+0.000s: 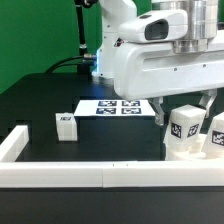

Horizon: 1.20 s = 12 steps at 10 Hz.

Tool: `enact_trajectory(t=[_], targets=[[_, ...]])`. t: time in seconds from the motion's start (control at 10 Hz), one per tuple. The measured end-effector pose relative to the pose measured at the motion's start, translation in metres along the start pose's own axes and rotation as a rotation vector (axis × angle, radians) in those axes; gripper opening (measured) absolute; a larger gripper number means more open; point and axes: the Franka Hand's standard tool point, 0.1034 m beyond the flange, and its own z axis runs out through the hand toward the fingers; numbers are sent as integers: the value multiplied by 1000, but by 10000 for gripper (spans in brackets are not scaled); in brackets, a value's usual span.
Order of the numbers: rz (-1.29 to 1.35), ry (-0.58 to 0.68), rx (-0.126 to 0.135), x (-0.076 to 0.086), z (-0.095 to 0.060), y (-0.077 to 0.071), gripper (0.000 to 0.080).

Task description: Assemble stool

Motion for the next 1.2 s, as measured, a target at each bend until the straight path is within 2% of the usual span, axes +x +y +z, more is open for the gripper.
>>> enact_trajectory(t=[0.1,0.2,0.4,0.6,0.8,0.9,1.0,1.1,1.2], targets=[[71,0,0,0,0,0,438],[160,0,0,0,0,0,342],[264,0,0,0,0,0,342],[494,19,-2,3,0,-1,342],[847,27,21,6,-2,-3,343],[965,27,23,7,-2,-5,343],[1106,22,45,7,-1,-8,343],[1260,24,77,9,0,-9,343],[1340,31,96,11,1,-10,343]])
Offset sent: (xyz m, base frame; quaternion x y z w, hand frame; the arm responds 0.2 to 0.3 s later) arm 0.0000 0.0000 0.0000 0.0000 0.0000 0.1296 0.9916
